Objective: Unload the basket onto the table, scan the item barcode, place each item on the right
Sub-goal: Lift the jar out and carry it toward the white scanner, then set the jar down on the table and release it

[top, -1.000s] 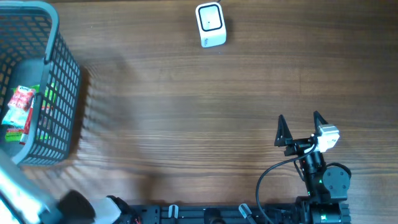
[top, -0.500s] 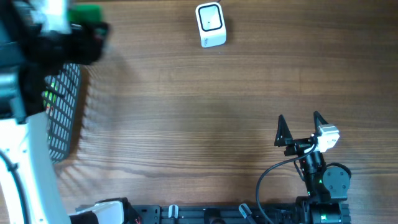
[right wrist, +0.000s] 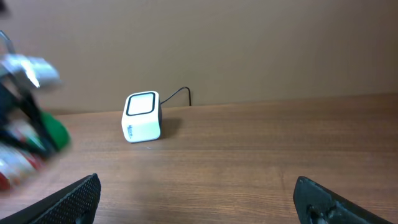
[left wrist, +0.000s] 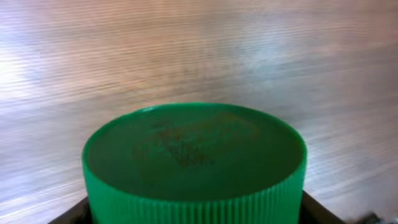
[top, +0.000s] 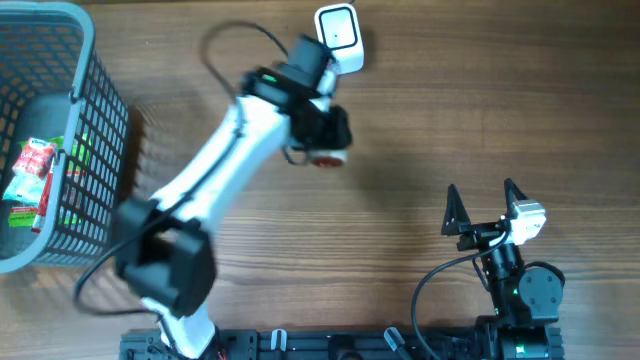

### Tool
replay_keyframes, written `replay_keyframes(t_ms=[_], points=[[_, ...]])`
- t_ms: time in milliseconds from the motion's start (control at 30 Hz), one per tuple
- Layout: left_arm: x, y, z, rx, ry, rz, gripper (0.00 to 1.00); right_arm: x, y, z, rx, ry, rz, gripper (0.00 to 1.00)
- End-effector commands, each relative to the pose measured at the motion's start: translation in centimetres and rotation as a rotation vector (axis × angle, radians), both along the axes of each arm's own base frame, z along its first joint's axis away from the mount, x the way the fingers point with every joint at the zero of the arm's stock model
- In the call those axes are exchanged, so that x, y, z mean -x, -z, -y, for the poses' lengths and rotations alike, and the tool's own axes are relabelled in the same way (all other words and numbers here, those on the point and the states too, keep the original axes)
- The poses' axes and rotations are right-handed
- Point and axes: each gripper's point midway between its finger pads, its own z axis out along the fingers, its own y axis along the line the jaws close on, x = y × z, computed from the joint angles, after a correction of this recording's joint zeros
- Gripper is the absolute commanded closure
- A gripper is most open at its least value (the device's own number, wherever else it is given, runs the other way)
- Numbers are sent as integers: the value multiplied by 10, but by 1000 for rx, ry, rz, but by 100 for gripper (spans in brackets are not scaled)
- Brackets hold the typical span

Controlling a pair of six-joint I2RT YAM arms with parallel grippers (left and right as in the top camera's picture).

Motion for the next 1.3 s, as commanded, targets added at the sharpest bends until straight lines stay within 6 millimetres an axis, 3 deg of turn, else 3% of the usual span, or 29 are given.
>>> replay_keyframes(t_ms=[0,133,267,367,467,500,600,833,900,1000,1100,1267], points=[[6,49,18,-136,-87,-1,70,0,-2,2,10,9,9,0],[5,79,35,-221,-50,61,78,0,-2,2,9,9,9,0],[8,89,43,-216,-77,48,78,0,-2,2,10,9,9,0],[14,103,44,-223,-67,3,67,0,-2,2,10,9,9,0],[20,113,45,-222,-57,-32,66,0,-2,2,9,9,9,0],[20,113,45,-222,-57,-33,64,0,-2,2,10,9,9,0],[20,113,44,-224,-52,-32,42,0,-2,2,9,9,9,0],[16,110,45,-222,7,-6,12,0,-2,2,10,9,9,0],[11,104,43,-218,16,7,2,0,-2,2,10,9,9,0],[-1,81,44,-184,13,56,0,0,-2,2,10,9,9,0],[-21,41,44,-131,-8,128,0,0,-2,2,9,9,9,1],[-60,-58,20,-81,-8,299,0,0,-2,2,10,9,9,0]])
